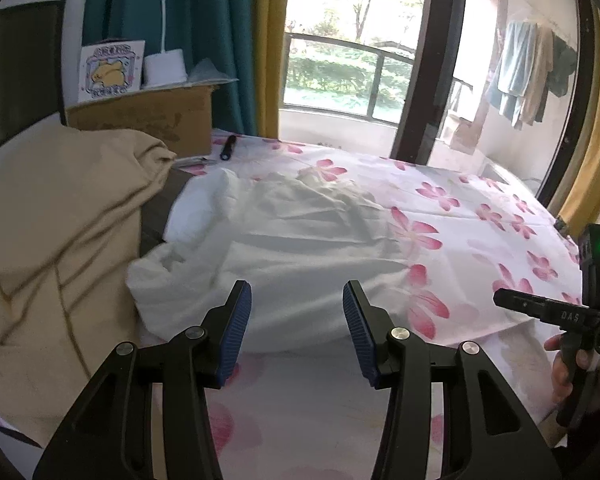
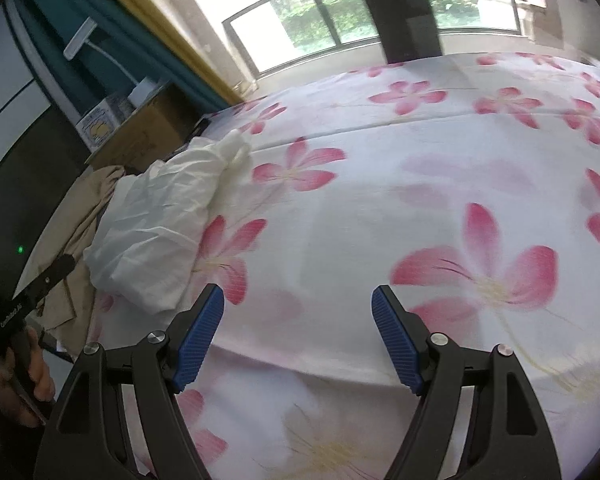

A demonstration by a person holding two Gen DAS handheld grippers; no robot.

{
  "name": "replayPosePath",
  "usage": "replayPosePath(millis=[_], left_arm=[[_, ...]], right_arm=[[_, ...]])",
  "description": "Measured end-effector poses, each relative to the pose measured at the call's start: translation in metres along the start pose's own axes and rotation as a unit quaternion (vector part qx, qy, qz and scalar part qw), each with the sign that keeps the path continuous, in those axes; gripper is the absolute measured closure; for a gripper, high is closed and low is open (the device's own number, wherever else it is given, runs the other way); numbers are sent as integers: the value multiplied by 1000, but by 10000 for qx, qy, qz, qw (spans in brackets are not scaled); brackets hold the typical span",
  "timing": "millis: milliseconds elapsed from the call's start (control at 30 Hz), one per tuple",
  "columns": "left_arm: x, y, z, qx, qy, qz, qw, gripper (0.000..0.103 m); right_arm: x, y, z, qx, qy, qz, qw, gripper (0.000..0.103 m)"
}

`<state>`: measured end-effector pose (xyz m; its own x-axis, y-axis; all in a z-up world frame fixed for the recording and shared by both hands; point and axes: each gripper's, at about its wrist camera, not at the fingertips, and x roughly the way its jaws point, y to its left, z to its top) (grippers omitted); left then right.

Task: Fold large clothes

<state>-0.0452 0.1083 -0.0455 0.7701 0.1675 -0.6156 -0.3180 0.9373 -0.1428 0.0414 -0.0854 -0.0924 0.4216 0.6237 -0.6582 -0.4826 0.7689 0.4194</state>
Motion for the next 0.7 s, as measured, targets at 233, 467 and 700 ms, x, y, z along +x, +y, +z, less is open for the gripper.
replayPosePath(millis=[233,467,700], left_arm=[[-1,-14,2,69,-20,-218,9997,52],[-3,-31,8,182,-121,-382,9990,52],[-7,-52,21,504,-338,-272,9978,52]], right_arm=[[-26,-20,-3,180,-272,-288,9991,27],[-58,-37,0,202,-578,-655,9960,27],[-90,-45,8,133,-879,-1102,9899,27]])
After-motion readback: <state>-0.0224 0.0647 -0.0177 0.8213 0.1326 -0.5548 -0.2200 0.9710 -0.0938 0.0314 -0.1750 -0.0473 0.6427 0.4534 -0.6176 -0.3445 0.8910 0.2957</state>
